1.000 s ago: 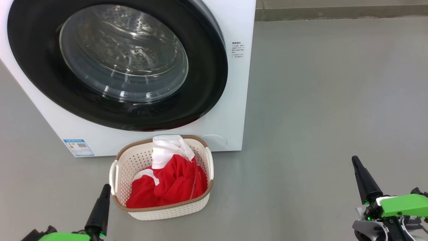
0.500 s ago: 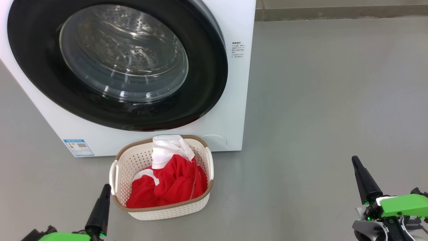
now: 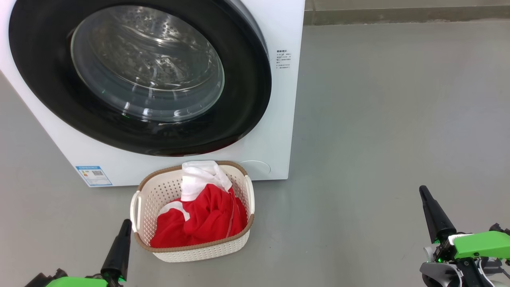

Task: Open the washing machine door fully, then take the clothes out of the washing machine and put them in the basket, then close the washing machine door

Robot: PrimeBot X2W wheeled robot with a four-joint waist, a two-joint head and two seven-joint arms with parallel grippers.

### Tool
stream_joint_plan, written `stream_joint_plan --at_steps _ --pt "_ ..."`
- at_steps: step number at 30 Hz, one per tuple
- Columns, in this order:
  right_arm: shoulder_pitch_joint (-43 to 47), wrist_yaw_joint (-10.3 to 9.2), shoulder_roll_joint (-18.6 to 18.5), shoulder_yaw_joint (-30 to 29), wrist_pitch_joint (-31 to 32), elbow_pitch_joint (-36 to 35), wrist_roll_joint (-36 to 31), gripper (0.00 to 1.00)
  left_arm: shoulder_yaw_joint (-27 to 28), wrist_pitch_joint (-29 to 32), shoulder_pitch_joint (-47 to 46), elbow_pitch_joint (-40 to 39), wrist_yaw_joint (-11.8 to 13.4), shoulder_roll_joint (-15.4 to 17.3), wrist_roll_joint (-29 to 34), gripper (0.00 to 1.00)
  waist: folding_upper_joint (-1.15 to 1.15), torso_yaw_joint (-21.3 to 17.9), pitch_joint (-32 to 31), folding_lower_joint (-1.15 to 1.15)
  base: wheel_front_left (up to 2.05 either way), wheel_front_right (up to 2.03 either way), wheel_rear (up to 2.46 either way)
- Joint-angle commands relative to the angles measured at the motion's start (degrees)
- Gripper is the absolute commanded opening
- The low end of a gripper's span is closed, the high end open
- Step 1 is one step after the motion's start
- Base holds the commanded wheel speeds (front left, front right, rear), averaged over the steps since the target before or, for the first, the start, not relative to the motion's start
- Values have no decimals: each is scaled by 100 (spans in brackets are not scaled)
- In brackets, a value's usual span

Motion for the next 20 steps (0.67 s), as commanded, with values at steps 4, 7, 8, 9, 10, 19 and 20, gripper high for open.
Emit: stream_joint_plan --at_steps 4,7,8,9,10,19,20 --pt "-242 -4 -24 75 32 -168 1 0 214 43 -228 -115 -40 62 53 0 0 0 0 0 0 0 0" --pt "-242 -4 -24 74 32 -168 0 0 216 45 -228 -115 -40 60 55 0 0 0 0 0 0 0 0" --pt "-242 -4 -24 74 33 -168 0 0 217 45 -228 -115 -40 59 55 0 0 0 0 0 0 0 0" --pt "-242 -4 -23 74 33 -168 0 0 218 46 -228 -115 -40 59 56 0 0 0 0 0 0 0 0" --pt "-242 -4 -23 73 33 -168 -1 0 220 48 -229 -115 -40 57 58 0 0 0 0 0 0 0 0" --pt "-242 -4 -21 71 35 -168 -3 0 228 55 -229 -115 -40 51 65 0 0 0 0 0 0 0 0" --pt "-242 -4 -21 71 35 -168 -3 0 229 55 -229 -115 -40 51 66 0 0 0 0 0 0 0 0"
